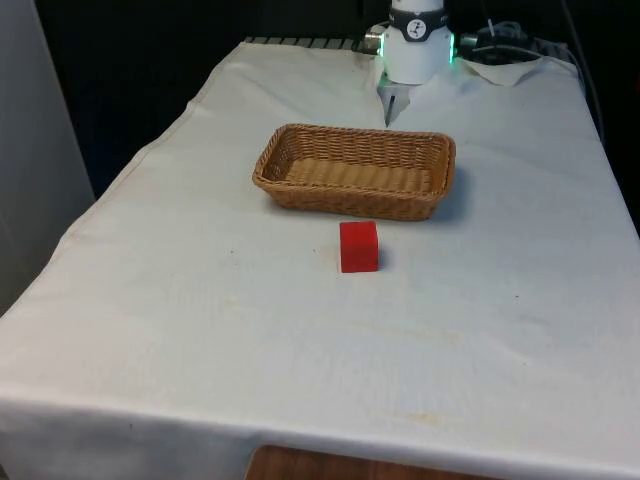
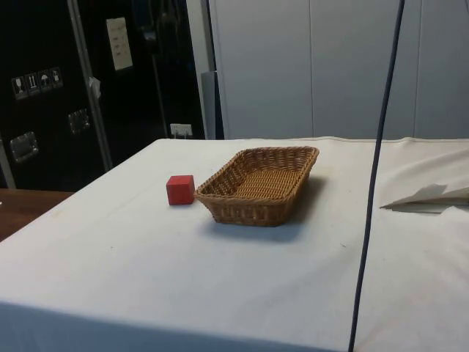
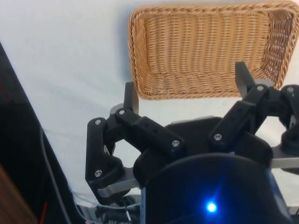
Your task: Pick up the cube and place it into the basket.
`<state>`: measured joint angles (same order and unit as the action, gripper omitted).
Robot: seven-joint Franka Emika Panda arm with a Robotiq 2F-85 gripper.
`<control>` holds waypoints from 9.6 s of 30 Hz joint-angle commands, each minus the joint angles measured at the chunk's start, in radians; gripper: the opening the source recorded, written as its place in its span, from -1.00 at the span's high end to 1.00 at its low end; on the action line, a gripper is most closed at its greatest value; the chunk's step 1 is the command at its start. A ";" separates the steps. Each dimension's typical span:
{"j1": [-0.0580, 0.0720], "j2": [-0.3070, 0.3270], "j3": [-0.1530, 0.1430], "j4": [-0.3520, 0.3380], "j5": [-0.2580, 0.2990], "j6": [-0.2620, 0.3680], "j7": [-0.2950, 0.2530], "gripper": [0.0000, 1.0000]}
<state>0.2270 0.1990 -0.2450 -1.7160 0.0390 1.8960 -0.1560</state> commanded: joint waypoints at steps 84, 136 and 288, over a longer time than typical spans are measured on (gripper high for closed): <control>-0.032 0.200 -0.013 -0.027 0.058 0.242 -0.209 -1.00; -0.047 0.332 -0.008 -0.057 0.093 0.386 -0.173 -1.00; -0.035 0.454 -0.015 -0.047 0.133 0.480 -0.198 -1.00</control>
<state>0.1920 0.6600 -0.2620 -1.7520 0.1680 2.3590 -0.3520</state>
